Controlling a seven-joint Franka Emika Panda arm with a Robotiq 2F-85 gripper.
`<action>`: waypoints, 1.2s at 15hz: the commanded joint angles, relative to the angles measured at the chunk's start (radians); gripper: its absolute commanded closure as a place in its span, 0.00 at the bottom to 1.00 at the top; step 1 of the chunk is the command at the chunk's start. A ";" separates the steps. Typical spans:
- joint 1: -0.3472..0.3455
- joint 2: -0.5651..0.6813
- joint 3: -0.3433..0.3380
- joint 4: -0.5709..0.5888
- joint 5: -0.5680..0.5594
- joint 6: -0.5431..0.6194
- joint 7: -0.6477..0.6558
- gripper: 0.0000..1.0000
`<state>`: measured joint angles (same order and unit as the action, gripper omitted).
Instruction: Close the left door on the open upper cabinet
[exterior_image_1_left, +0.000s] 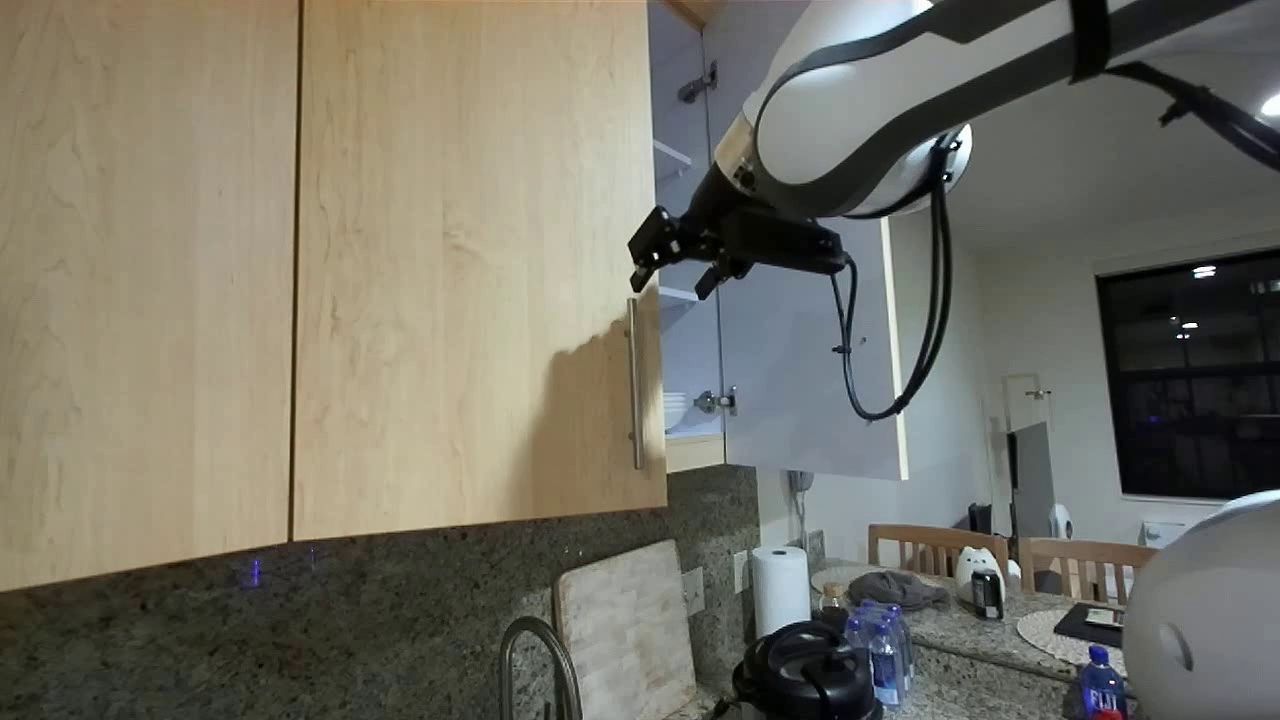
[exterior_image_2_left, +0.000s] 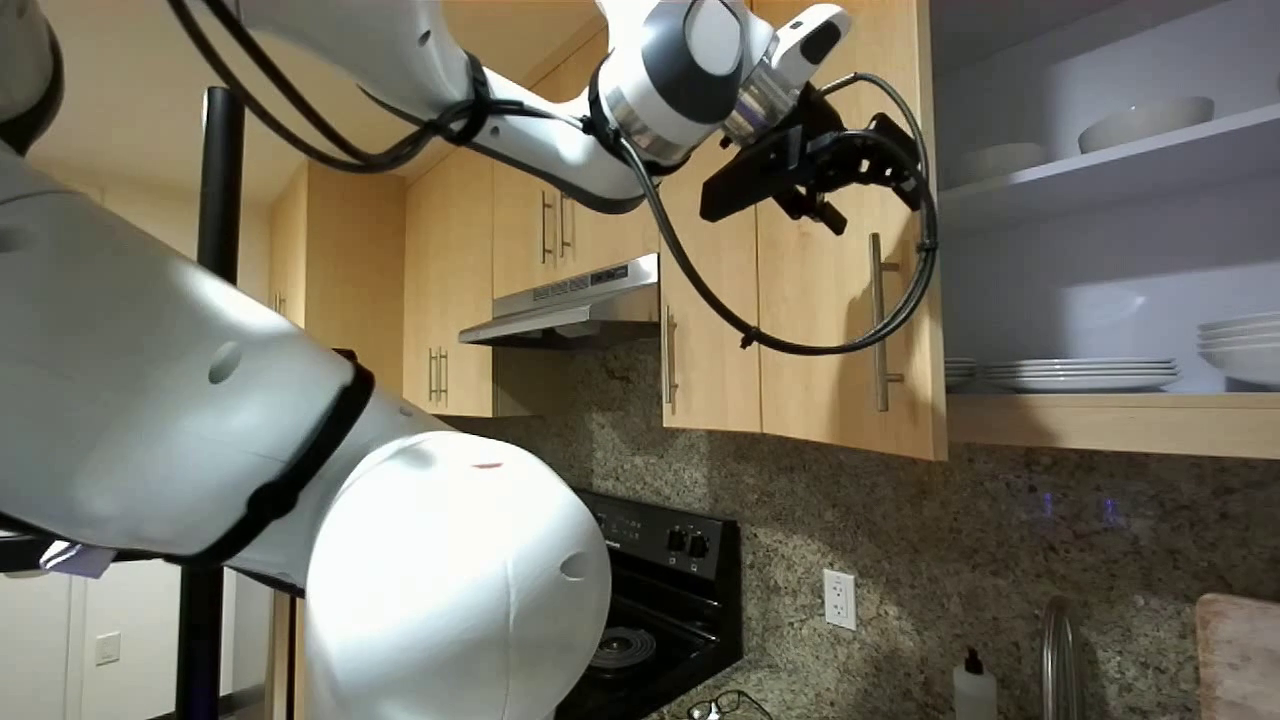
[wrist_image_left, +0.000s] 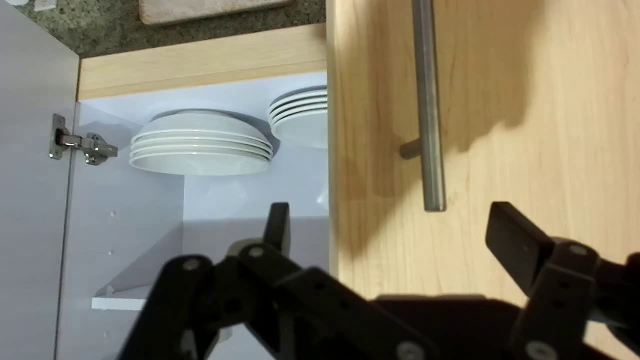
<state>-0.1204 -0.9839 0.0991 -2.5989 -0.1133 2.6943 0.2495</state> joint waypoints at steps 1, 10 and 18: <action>-0.022 -0.098 0.061 -0.077 0.033 0.000 0.046 0.00; 0.024 -0.044 0.154 0.050 0.006 -0.138 -0.006 0.00; -0.073 0.140 0.219 0.230 -0.109 -0.138 -0.004 0.00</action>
<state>-0.1336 -0.9333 0.2869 -2.4504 -0.1701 2.5484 0.2493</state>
